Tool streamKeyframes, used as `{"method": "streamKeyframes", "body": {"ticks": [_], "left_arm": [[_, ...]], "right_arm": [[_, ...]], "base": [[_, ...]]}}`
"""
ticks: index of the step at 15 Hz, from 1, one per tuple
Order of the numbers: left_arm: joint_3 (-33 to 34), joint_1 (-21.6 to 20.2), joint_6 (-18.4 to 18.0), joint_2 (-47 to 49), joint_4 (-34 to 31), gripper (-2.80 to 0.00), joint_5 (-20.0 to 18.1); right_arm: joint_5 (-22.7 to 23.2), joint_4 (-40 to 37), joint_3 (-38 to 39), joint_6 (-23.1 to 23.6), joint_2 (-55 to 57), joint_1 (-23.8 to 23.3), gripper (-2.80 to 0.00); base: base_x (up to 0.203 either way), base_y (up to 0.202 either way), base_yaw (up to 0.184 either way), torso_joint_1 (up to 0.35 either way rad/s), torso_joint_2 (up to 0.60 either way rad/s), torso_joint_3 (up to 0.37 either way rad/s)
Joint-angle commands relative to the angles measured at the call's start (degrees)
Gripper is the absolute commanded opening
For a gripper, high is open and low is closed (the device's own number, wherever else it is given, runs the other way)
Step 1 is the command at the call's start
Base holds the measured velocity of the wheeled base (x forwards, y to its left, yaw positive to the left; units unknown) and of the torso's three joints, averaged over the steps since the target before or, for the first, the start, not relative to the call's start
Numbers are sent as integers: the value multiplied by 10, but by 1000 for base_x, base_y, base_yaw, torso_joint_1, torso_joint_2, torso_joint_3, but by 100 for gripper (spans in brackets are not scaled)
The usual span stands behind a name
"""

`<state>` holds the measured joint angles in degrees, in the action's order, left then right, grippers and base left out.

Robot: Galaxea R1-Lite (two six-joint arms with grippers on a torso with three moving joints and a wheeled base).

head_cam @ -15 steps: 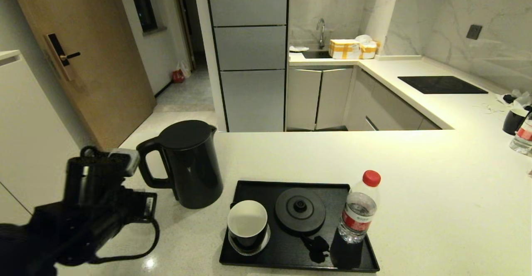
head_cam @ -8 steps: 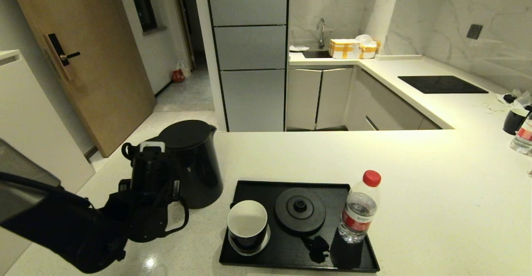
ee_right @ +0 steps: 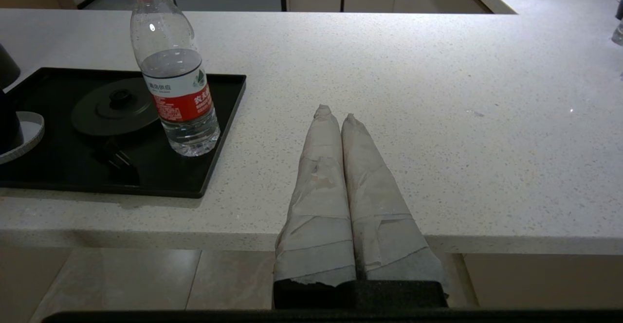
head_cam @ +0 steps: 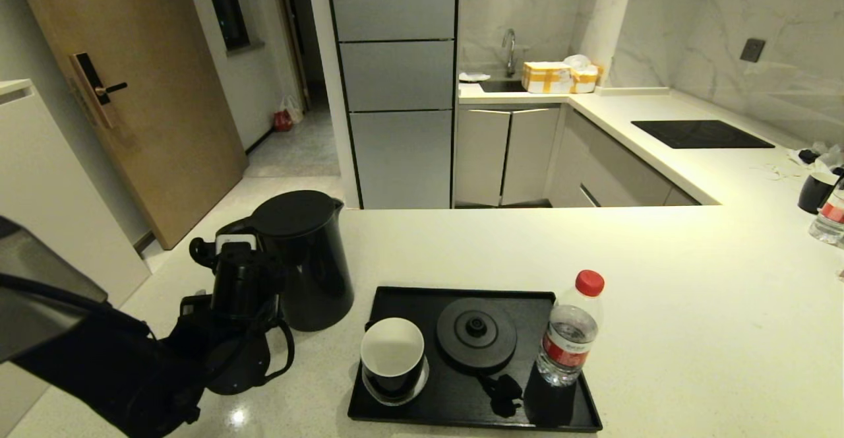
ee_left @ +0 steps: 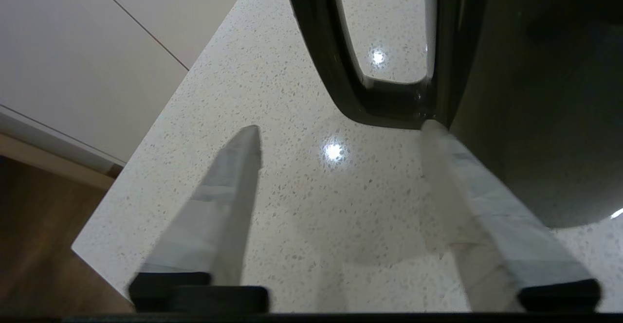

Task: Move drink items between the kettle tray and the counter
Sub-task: Return the kettle to its original position

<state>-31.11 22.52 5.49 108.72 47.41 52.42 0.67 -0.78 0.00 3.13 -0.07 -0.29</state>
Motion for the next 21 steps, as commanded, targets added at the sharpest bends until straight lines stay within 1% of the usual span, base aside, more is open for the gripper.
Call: {"method": "streamKeyframes", "body": {"ticks": [1, 3, 4, 6, 7, 11, 14, 17, 19, 20, 21], "left_arm": [[-10, -3, 2, 17, 12, 0, 3], [-17, -11, 2, 37, 34, 0, 4], [-23, -25, 0, 46, 47, 0, 4], [-31, -36, -1, 47, 50, 0, 4], [-34, -51, -2, 46, 50, 0, 3], [-40, -78, -9, 43, 51, 0, 2], [-59, -89, -12, 53, 51, 0, -7], [-62, -91, -13, 55, 51, 0, -8], [-91, -108, -24, 81, 51, 0, -43], [-94, -111, -27, 84, 53, 0, -48], [-98, -117, -37, 98, 68, 0, -58]], "right_arm": [[0, 0, 1, 0, 1, 0, -280], [0, 0, 1, 0, 1, 0, -280], [0, 0, 1, 0, 1, -1, -280], [0, 0, 1, 0, 1, 0, -280], [0, 0, 1, 0, 1, -1, -280], [0, 0, 1, 0, 1, 0, -280], [0, 0, 1, 0, 1, 0, -280], [0, 0, 1, 0, 1, 0, -280], [0, 0, 1, 0, 1, 0, -280], [0, 0, 1, 0, 1, -1, -280], [0, 0, 1, 0, 1, -1, -280]], "base": [[0, 0, 0, 0, 0, 0], [0, 0, 0, 0, 0, 0], [0, 0, 0, 0, 0, 0], [0, 0, 0, 0, 0, 0], [0, 0, 0, 0, 0, 0], [0, 0, 0, 0, 0, 0], [0, 0, 0, 0, 0, 0], [0, 0, 0, 0, 0, 0], [0, 0, 0, 0, 0, 0], [0, 0, 0, 0, 0, 0], [0, 0, 0, 0, 0, 0]]}}
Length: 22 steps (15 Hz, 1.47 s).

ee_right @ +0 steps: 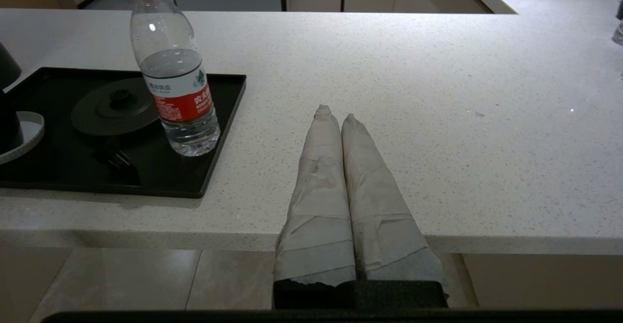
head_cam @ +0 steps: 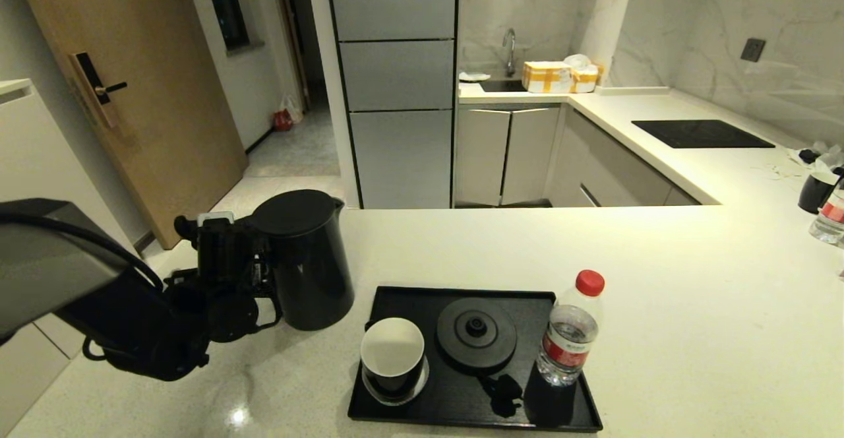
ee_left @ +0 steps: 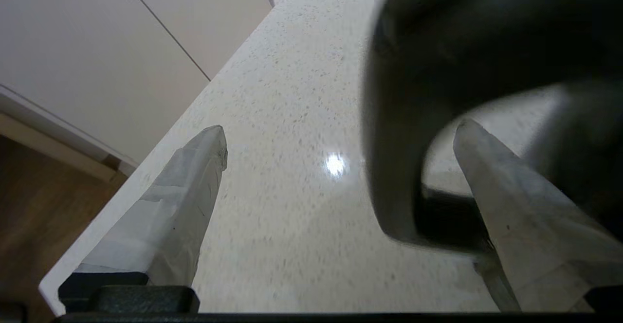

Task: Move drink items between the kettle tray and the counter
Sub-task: Return the kettle to its original position

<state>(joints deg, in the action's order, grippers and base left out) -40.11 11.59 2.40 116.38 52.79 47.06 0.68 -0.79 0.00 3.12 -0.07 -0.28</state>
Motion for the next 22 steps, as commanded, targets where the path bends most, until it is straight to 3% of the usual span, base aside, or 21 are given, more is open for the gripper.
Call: {"method": "streamKeyframes", "body": {"ticks": [1, 2, 6, 17, 18, 22], "left_arm": [[-11, -12, -17, 29, 30, 0, -14], [-11, -12, -17, 29, 30, 0, -14], [-28, -39, -81, 85, 123, 0, -29], [-40, -41, -94, 90, 128, 0, -38], [-40, -41, -94, 90, 128, -280, -38], [-41, -41, -94, 87, 129, -280, -38]], "right_arm": [[0, 0, 1, 0, 1, -1, -280], [0, 0, 1, 0, 1, -1, -280], [0, 0, 1, 0, 1, 0, -280], [0, 0, 1, 0, 1, 0, -280], [0, 0, 1, 0, 1, -1, -280], [0, 0, 1, 0, 1, -1, -280]], "base": [[0, 0, 0, 0, 0, 0], [0, 0, 0, 0, 0, 0], [0, 0, 0, 0, 0, 0], [0, 0, 0, 0, 0, 0], [0, 0, 0, 0, 0, 0], [0, 0, 0, 0, 0, 0]]}}
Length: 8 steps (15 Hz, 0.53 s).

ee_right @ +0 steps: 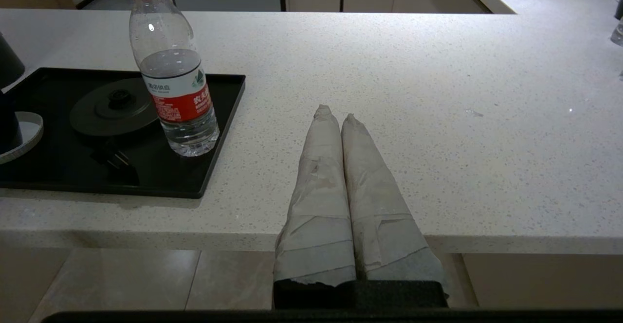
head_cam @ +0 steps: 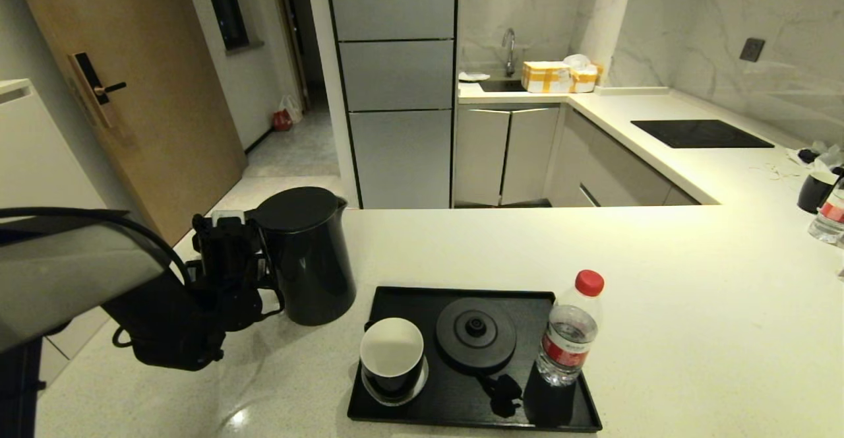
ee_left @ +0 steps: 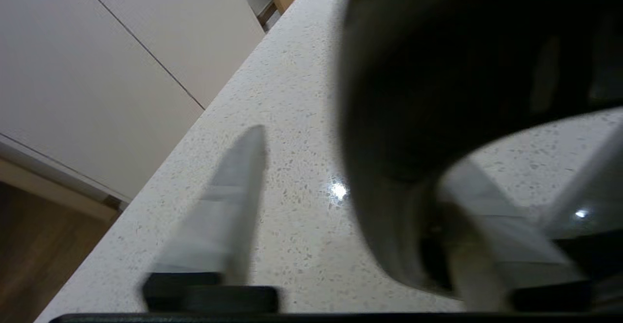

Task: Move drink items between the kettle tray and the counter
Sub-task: Return the kettle to its original position

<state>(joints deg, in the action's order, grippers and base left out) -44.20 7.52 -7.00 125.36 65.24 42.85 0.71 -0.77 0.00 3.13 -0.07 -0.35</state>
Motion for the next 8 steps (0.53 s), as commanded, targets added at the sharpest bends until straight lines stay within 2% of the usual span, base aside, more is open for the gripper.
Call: {"method": "streamKeyframes", "body": {"ticks": [1, 8], "left_arm": [[0, 0, 0, -3, 4, -280, 4], [3, 0, -1, -7, 5, -280, 4]], "right_arm": [[0, 0, 1, 0, 1, 0, -280], [0, 0, 1, 0, 1, 1, -280]], "base": [[0, 0, 0, 0, 0, 0], [0, 0, 0, 0, 0, 0]]}}
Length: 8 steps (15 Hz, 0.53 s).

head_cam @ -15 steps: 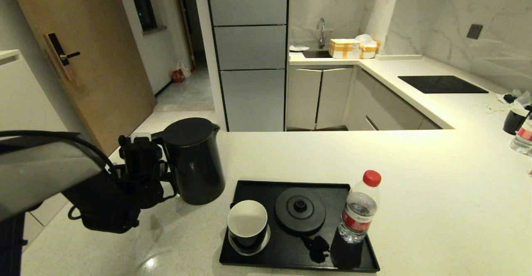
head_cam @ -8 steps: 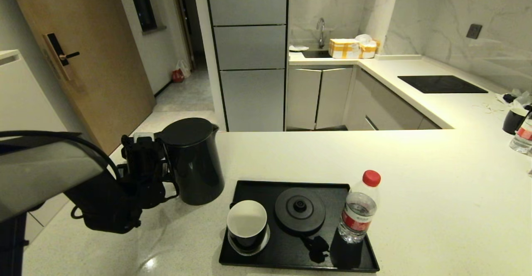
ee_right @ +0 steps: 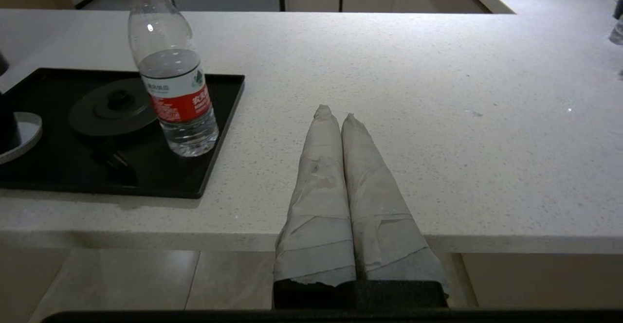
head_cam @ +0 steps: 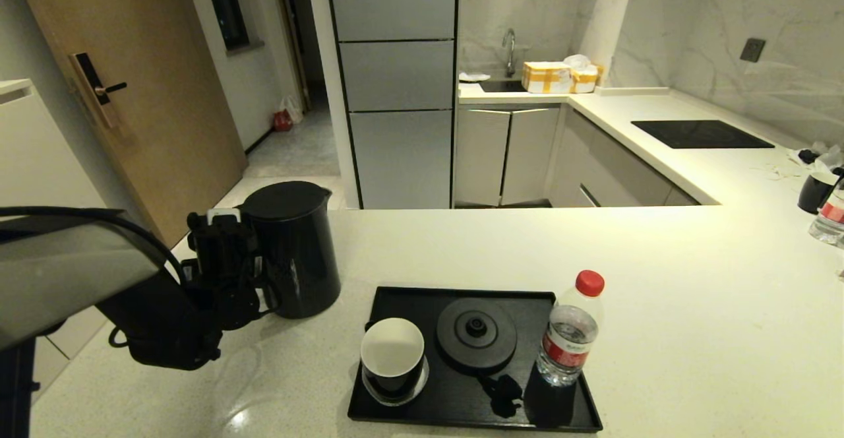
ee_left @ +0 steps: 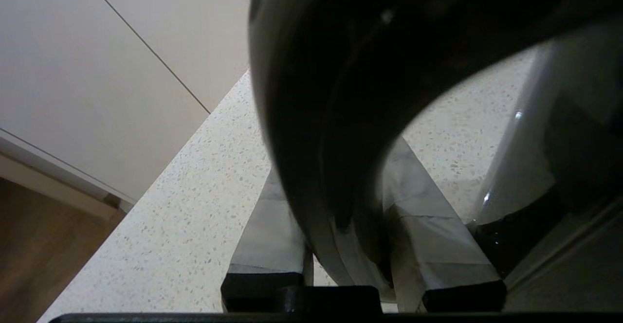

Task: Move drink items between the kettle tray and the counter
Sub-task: Return the kettle to its original position

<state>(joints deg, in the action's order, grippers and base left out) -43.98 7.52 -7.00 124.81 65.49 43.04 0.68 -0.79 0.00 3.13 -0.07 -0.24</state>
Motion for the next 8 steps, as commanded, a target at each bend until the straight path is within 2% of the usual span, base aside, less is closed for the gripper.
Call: {"method": "streamKeyframes", "body": {"ticks": [1, 8], "left_arm": [[-1, 0, -1, -1, 3, -280, 2], [3, 0, -1, -1, 3, -280, 1]], "right_arm": [[0, 0, 1, 0, 1, -1, -280], [0, 0, 1, 0, 1, 0, -280]], "base": [[0, 0, 0, 0, 0, 0], [0, 0, 0, 0, 0, 0]]}}
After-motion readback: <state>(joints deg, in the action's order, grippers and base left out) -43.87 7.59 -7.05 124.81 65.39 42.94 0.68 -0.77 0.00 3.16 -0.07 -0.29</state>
